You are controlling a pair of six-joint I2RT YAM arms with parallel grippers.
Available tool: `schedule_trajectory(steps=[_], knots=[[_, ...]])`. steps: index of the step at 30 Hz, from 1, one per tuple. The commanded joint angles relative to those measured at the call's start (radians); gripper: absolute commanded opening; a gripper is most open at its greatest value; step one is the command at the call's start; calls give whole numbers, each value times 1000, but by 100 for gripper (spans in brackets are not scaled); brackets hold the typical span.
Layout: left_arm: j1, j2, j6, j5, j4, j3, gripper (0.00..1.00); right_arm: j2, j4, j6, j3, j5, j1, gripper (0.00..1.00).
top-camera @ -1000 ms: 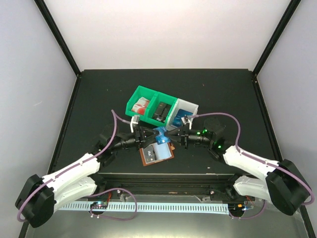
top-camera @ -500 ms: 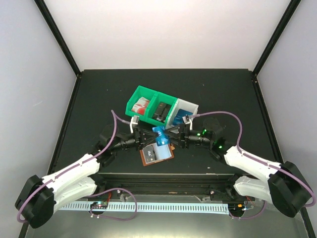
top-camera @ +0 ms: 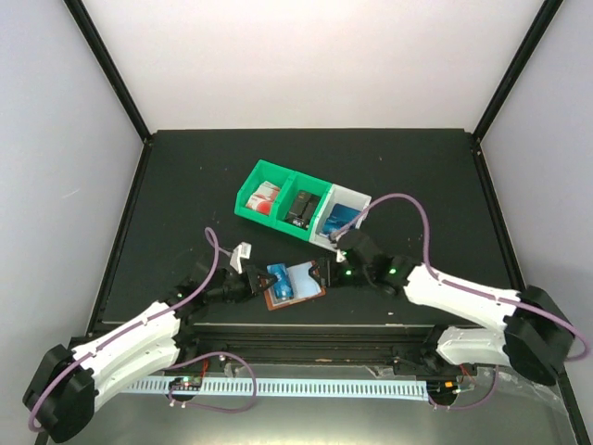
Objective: Put the credit cards into the card holder
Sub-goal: Insert the credit card into the card holder.
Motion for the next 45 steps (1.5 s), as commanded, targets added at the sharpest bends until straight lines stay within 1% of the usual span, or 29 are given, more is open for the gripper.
schedule_trajectory(steps=[1, 2, 5, 9, 12, 16, 20, 28, 31, 34, 40, 45], knots=[[7, 41, 90, -46, 13, -17, 2, 128, -219, -118, 95, 379, 117, 54], [8, 55, 92, -45, 43, -28, 2, 156, -231, -120, 106, 427, 147, 57], [9, 117, 100, -29, 147, -60, 2, 233, -244, -118, 132, 464, 205, 59], [11, 221, 113, 14, 250, -60, 1, 311, -267, -93, 163, 510, 223, 59], [13, 285, 108, 26, 316, -68, 2, 354, -267, -90, 183, 513, 223, 58], [14, 331, 94, 40, 400, -80, 1, 393, -245, -93, 191, 468, 225, 57], [15, 343, 76, 31, 411, -90, 1, 411, -231, -79, 188, 458, 225, 56], [19, 338, 4, -31, 451, -143, 2, 463, -270, -71, 219, 495, 225, 56], [18, 337, -23, -46, 475, -160, 2, 463, -274, -59, 212, 494, 224, 53], [19, 333, -45, -50, 505, -168, 1, 460, -270, -52, 202, 484, 225, 47], [20, 328, -56, -57, 531, -169, 1, 454, -251, -46, 191, 452, 225, 45], [21, 364, -54, -55, 556, -157, 2, 453, -235, -34, 180, 438, 225, 43]])
